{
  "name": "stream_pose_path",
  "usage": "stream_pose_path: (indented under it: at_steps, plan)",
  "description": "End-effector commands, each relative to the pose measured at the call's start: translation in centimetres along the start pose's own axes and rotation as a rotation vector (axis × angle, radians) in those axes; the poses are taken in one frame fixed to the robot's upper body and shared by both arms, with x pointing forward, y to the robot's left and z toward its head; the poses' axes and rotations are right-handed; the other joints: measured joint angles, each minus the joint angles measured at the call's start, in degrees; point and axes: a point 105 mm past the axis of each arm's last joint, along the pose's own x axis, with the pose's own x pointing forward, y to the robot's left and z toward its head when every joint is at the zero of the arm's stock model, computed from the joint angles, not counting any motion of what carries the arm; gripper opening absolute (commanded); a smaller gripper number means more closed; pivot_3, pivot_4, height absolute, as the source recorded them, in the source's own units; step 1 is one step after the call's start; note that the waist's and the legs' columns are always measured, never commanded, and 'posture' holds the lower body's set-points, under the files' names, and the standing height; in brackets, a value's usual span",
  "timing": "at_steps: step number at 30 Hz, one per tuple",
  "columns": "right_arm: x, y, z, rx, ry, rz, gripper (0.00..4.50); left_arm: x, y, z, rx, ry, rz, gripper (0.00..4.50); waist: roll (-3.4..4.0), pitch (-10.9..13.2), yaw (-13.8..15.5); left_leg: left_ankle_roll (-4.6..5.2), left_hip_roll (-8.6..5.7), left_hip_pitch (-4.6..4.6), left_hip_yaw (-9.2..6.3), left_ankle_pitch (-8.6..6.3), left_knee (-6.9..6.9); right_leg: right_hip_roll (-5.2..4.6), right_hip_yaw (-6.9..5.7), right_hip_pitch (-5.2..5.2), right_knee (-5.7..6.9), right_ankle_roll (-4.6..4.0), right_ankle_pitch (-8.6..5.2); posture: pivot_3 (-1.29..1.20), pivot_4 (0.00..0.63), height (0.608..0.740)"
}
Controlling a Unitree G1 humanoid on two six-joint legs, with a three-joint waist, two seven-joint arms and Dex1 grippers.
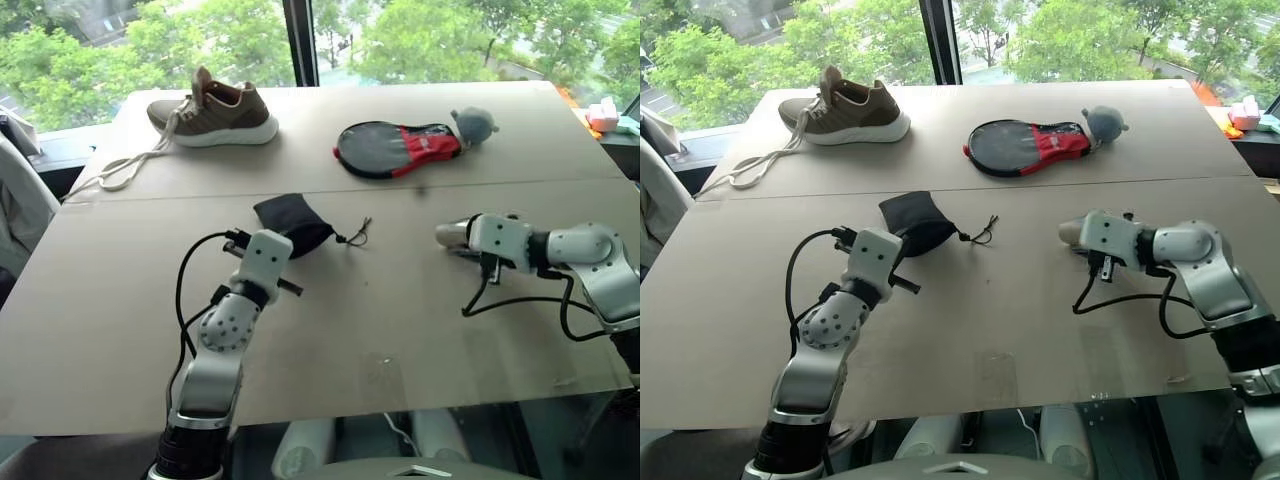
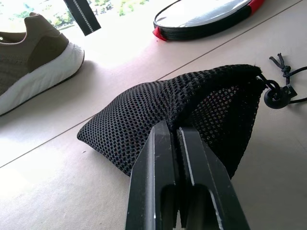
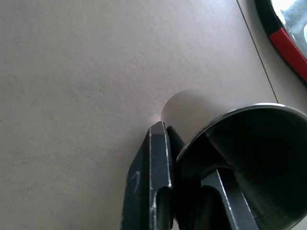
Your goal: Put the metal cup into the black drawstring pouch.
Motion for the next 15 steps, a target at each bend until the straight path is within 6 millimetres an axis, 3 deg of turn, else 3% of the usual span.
stream_pose_path:
  at_steps: [1, 4, 7, 11, 15]
  plan:
    - [-1.2, -0.9, 1.5, -0.012, -0.04, -0.059, 0.02, 0.3, 0.7, 1.7, -0.009, -0.058, 0.014, 0.0, 0.0, 0.0, 0.0, 0.0, 0.0, 0.01, 0.0, 0.0, 0.0, 0.0, 0.0, 0.0, 0.0, 0.0, 0.0, 0.0, 0.15, 0.736]
    - [-1.5, -1.5, 2.6, -0.004, -0.079, -0.104, 0.02, 0.9, 1.0, 1.8, -0.062, -0.05, 0.01, 0.0, 0.0, 0.0, 0.0, 0.0, 0.0, 0.0, 0.0, 0.0, 0.01, 0.0, 0.0, 0.0, 0.02, 0.0, 0.0, 0.0, 0.15, 0.736]
    - [-1.2, -1.8, 6.4, 0.026, -0.226, -0.122, 0.02, 2.1, 1.4, 2.5, -0.311, -0.025, 0.035, 0.0, -0.04, 0.03, 0.01, 0.0, -0.01, -0.01, 0.01, 0.0, 0.03, 0.0, 0.02, 0.0, 0.03, 0.0, 0.0, 0.0, 0.15, 0.736]
    - [0.2, 0.2, 11.5, 0.003, -0.421, -0.058, 0.02, 3.5, 0.4, 4.8, -0.539, -0.041, -0.062, 0.0, -0.09, 0.04, -0.14, -0.01, 0.0, 0.01, -0.06, 0.01, 0.11, 0.06, -0.05, 0.0, 0.16, 0.02, 0.01, 0.0, 0.15, 0.736]
    - [1.6, 1.2, 13.7, -0.044, -0.516, -0.076, 0.02, 3.7, -0.1, 6.5, -0.6, -0.034, -0.143, 0.0, -0.12, 0.04, -0.19, -0.27, -0.01, 0.01, -0.1, 0.16, 0.11, 0.09, -0.08, 0.0, 0.18, 0.02, 0.01, 0.0, 0.15, 0.736]
